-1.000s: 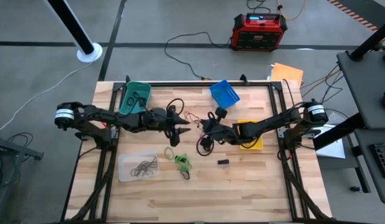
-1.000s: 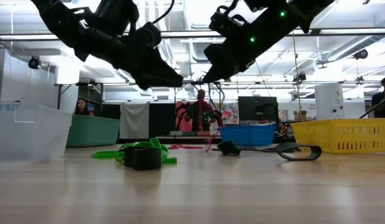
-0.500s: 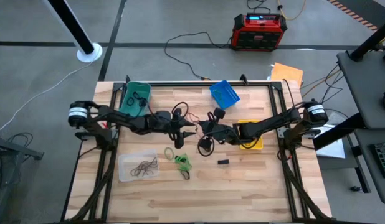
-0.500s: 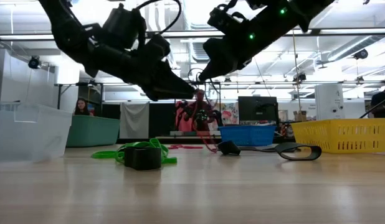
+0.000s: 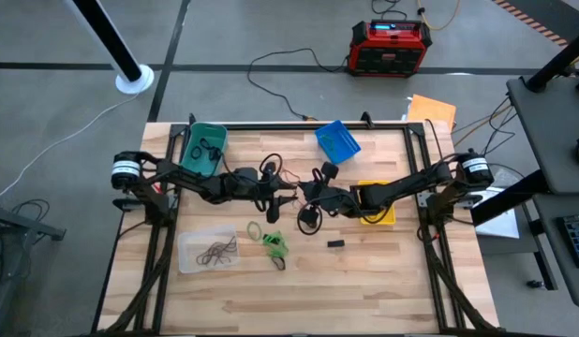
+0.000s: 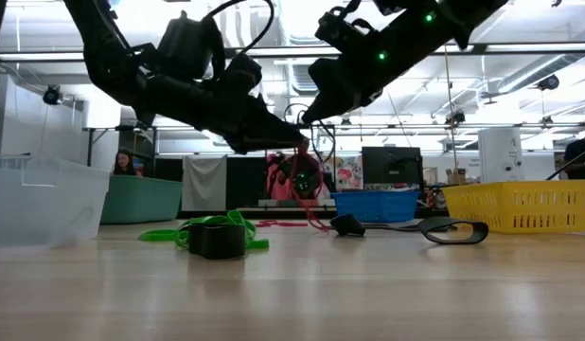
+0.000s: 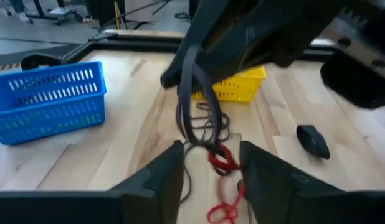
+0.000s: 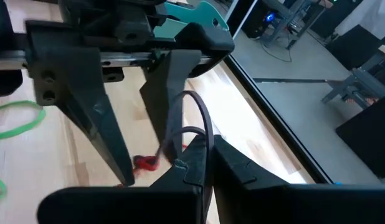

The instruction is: Sort rubber bands into baskets

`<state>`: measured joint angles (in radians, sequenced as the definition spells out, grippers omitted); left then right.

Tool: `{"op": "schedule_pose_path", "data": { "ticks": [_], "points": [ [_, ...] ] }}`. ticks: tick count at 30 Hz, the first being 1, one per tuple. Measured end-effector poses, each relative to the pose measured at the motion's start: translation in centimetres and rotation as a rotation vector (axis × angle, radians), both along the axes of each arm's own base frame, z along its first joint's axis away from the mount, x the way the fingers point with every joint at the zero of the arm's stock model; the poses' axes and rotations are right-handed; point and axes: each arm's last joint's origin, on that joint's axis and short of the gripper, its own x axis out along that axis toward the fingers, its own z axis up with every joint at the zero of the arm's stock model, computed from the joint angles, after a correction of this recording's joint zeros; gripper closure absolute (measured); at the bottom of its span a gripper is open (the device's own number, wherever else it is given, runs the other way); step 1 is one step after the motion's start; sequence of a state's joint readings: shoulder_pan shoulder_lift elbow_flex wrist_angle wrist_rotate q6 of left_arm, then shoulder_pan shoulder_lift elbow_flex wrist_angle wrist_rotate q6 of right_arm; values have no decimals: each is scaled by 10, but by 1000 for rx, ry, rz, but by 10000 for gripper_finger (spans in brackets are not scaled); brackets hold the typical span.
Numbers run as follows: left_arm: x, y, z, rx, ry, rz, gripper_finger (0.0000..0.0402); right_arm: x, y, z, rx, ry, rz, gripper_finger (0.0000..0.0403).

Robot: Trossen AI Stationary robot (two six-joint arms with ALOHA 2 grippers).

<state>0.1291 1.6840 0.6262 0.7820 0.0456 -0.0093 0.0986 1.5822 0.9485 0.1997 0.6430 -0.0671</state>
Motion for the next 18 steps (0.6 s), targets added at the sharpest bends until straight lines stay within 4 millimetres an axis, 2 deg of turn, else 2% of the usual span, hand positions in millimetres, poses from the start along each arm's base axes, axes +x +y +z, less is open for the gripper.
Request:
{"op": "schedule_pose_path", "data": {
  "ticks": [7,11,13,16,18],
  "points": [
    [-1,0,-2,-3,26,1,386,0,0,0,1,-2,-5,394],
    [-2,-1,-1,2,34,-12,394,-1,0,1,17,-12,-22,389],
    [-2,-3,1,-10,29,-78,398,-3,-1,2,30,-3,-30,379],
    [-3,-6,7,-46,3,-175,399,-9,-1,4,70,17,-54,354],
    [-4,-7,12,-68,-12,-181,399,-13,-1,8,99,43,-62,330]
  ]
}}
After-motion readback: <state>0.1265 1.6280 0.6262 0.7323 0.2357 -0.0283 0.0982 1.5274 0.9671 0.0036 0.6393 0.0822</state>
